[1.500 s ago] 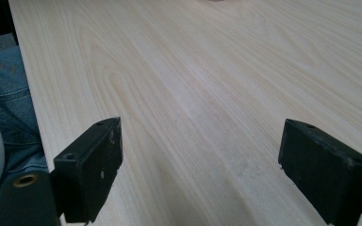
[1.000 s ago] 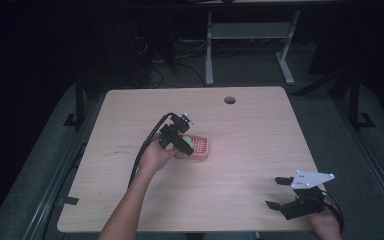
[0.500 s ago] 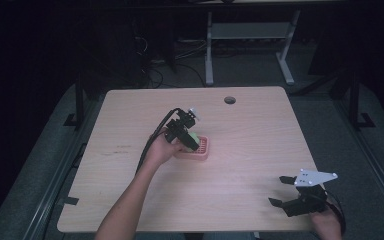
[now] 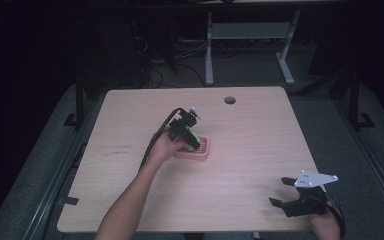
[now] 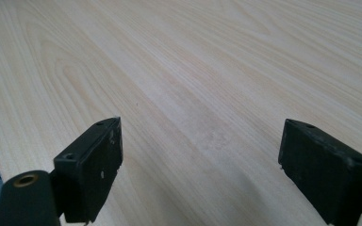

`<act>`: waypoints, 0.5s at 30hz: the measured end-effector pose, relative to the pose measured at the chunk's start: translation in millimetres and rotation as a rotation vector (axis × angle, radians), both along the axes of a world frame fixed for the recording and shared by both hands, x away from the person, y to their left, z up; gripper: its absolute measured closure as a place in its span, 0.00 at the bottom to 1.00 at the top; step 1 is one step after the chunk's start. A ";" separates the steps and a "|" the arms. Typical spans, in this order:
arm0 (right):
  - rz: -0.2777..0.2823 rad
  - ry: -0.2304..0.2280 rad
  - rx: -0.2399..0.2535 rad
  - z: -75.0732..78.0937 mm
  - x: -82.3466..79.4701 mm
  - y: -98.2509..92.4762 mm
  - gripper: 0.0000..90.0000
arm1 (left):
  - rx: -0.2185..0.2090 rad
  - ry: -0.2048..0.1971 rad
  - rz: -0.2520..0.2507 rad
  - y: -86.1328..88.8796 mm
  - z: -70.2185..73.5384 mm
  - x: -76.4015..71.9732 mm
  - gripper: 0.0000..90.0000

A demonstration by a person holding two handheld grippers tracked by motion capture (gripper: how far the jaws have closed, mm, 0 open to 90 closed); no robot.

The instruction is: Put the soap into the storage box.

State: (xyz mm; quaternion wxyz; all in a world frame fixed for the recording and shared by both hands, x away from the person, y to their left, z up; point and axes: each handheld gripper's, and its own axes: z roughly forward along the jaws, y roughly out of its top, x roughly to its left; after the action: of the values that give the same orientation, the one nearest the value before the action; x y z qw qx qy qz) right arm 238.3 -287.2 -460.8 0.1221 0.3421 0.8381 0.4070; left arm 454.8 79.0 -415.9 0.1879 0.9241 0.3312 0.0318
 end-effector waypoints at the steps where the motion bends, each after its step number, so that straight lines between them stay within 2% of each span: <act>1: 0.000 -0.001 0.000 -0.1 -0.1 0.3 0.15 | 0.003 -0.004 0.001 -0.6 -0.5 -0.4 0.29; 15: 0.025 0.000 -0.005 -1.0 1.9 6.0 0.15 | 0.008 -0.005 0.023 -1.0 -4.6 -1.7 0.29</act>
State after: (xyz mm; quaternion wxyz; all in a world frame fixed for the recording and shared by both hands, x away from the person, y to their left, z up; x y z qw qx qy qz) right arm 240.2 -281.2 -461.8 0.1180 0.3315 0.8433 0.4062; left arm 453.1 78.0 -420.4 0.1847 0.9209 0.3411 0.0378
